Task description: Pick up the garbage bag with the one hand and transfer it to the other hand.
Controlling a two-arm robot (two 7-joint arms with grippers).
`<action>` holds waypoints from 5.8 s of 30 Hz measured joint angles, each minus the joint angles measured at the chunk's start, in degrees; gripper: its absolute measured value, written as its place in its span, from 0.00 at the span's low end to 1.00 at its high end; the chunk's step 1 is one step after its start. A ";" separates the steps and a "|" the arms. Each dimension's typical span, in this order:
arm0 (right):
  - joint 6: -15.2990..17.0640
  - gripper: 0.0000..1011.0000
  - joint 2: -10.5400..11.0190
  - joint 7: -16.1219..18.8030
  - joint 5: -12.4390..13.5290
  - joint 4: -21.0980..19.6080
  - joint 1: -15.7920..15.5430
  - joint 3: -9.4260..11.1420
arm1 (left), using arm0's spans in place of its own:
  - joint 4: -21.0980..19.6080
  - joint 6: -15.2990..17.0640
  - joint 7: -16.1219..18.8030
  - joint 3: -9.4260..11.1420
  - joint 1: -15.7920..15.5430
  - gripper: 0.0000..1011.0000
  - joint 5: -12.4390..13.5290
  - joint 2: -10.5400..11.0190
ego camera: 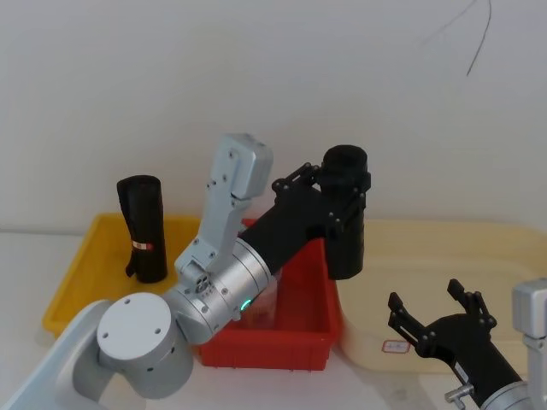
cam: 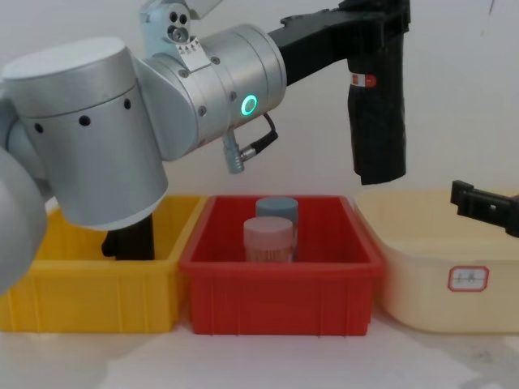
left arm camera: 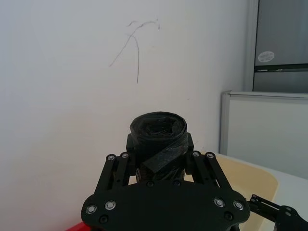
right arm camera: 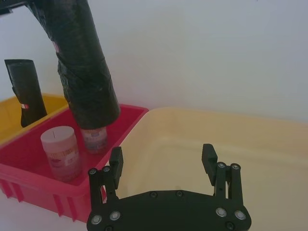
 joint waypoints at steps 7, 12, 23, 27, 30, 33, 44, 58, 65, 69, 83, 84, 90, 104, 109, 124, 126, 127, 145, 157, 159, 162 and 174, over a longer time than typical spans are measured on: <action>0.00 0.99 0.00 0.00 0.00 0.00 0.00 0.00 | -0.32 0.68 1.18 -0.38 0.92 0.51 -0.60 0.19; 0.00 0.99 0.00 0.00 0.00 0.00 0.00 0.00 | -0.36 0.77 1.50 -0.84 1.36 0.51 -1.41 0.28; 0.00 0.99 0.00 0.00 0.00 0.00 0.00 0.00 | 0.91 0.11 0.54 -1.62 1.46 0.51 -4.44 -0.26; -0.05 0.99 0.03 0.05 -0.10 -0.05 -0.02 0.00 | 1.33 -0.12 0.17 -1.74 1.36 0.51 -5.21 -0.45; -0.28 0.99 0.34 0.55 -0.36 -0.25 0.00 -0.13 | 1.63 -0.28 -0.09 -1.82 1.28 0.51 -5.77 -0.57; -0.64 0.99 0.87 1.36 -0.75 -0.56 0.10 -0.38 | 1.81 -0.38 -0.26 -1.86 1.23 0.51 -6.12 -0.65; -2.29 0.99 3.72 5.99 -3.21 -1.90 1.46 -2.25 | 2.21 -0.59 -0.59 -1.96 1.15 0.51 -6.86 -0.80; -3.91 0.99 5.65 10.77 -6.85 -1.62 4.77 -4.75 | 2.39 -0.68 -0.75 -2.02 1.08 0.51 -7.17 -0.87; -4.65 0.99 5.13 11.84 -8.30 0.56 7.28 -5.46 | 2.43 -0.71 -0.79 -2.02 1.07 0.51 -7.24 -0.90; -5.00 0.99 4.61 12.17 -8.90 1.88 8.50 -5.76 | 2.46 -0.73 -0.82 -2.02 1.07 0.51 -7.26 -0.91; -5.76 0.99 1.90 13.44 -10.16 7.02 12.89 -6.79 | 2.47 -0.73 -0.83 -2.02 1.07 0.51 -7.32 -0.91; -5.76 0.99 1.59 13.60 -10.20 7.48 13.31 -6.92 | 2.47 -0.73 -0.83 -2.02 1.07 0.51 -7.32 -0.91; -5.58 0.99 0.38 14.08 -10.42 9.54 15.01 -7.28 | 2.47 -0.73 -0.82 -2.02 1.07 0.51 -7.31 -0.91; -4.91 0.95 -2.59 14.87 -10.83 14.52 19.08 -7.61 | 2.46 -0.72 -0.82 -2.02 1.07 0.51 -7.31 -0.91; -4.74 0.86 -3.16 15.21 -10.80 15.44 19.86 -7.61 | 2.46 -0.72 -0.82 -2.02 1.08 0.51 -7.31 -0.91; -3.24 0.49 -3.83 15.33 -10.41 15.31 20.34 -7.53 | 2.46 -0.73 -0.82 -2.02 1.07 0.51 -7.32 -0.91; -3.04 0.49 -3.85 15.32 -10.41 15.06 20.28 -7.51 | 2.45 -0.74 -0.82 -2.02 1.07 0.51 -7.32 -0.92; -2.97 0.49 -3.85 15.31 -10.41 14.99 20.26 -7.50 | 2.45 -0.74 -0.82 -2.03 1.07 0.51 -7.32 -0.92; -1.72 0.49 -4.16 14.33 -9.77 13.56 19.82 -6.35 | 2.47 -0.72 -0.82 -2.02 1.08 0.90 -7.30 -0.91; -0.08 0.49 -4.62 11.60 -8.67 14.05 19.63 -2.62 | 2.47 -0.72 -0.82 -2.02 1.07 0.99 -7.31 -0.91; 0.09 0.49 -4.62 11.19 -8.58 14.23 19.57 -1.90 | 2.47 -0.72 -0.82 -2.02 1.08 0.99 -7.31 -0.91; 0.64 0.49 -4.45 10.05 -8.44 14.74 19.37 -0.30 | 2.47 -0.72 -0.82 -2.02 1.07 0.99 -7.31 -0.91; 2.94 0.49 -3.89 7.03 -8.46 16.15 18.49 3.72 | 2.47 -0.72 -0.82 -2.02 1.08 0.99 -7.31 -0.90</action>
